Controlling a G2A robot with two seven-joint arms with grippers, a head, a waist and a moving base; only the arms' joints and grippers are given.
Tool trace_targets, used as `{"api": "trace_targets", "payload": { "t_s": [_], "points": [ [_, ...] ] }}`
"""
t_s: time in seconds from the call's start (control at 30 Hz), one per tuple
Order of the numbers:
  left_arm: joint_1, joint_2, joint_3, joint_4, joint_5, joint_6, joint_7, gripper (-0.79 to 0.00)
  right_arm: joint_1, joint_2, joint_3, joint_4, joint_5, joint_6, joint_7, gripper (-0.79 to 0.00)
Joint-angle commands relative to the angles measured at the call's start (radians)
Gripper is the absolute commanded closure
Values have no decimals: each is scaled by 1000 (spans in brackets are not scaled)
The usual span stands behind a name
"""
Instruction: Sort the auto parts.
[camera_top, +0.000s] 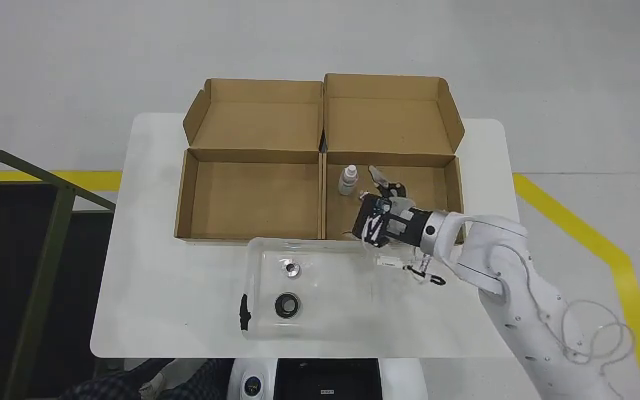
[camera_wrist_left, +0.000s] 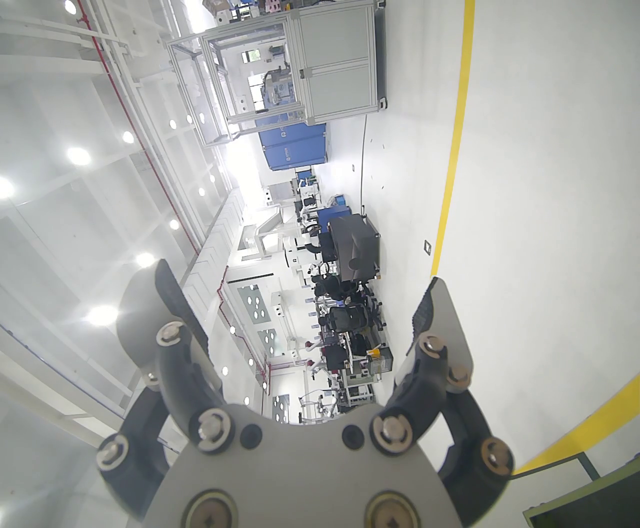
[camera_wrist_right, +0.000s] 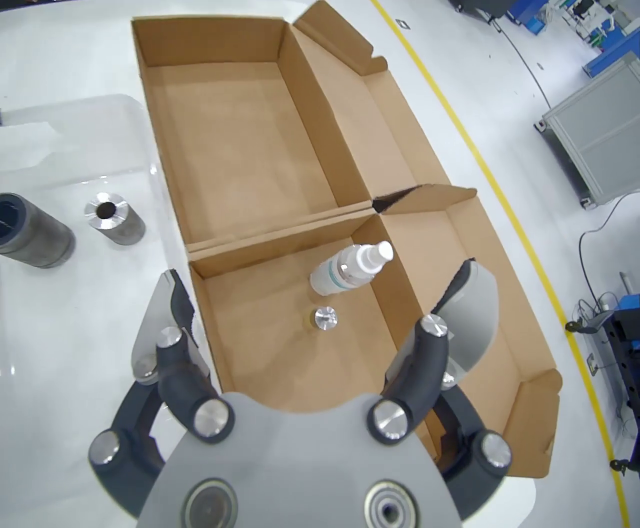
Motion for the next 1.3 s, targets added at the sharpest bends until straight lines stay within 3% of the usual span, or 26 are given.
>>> {"api": "trace_targets", "payload": {
  "t_s": [0.0,0.53,0.63,0.7,0.73,0.83,0.9,1.0,1.17,1.27],
  "points": [
    [0,0,0,0,0,0,0,-785,-15,0,-16,-28,-3,-11,-9,-785],
    [0,0,0,0,0,0,0,-785,-23,-13,-168,-29,-29,-44,-56,-785],
    [0,0,0,0,0,0,0,-785,-16,-16,-193,-13,-35,-57,-62,-579],
    [0,0,0,0,0,0,0,-785,-10,-18,-211,-1,-39,-61,-65,-520],
    [0,0,0,0,0,0,0,-785,-7,-20,-223,5,-42,-64,-65,-526],
    [0,0,0,0,0,0,0,-785,4,-26,-258,22,-51,-67,-64,-662],
    [0,0,0,0,0,0,0,-785,14,-30,-279,39,-55,-66,-66,-659],
    [0,0,0,0,0,0,0,-785,32,-38,-308,71,-58,-64,-68,-573],
    [0,0,0,0,0,0,0,-785,70,-52,-349,147,-49,-60,-66,-536],
    [0,0,0,0,0,0,0,-785,94,-61,-369,189,-41,-53,-65,-456]
  ]
}}
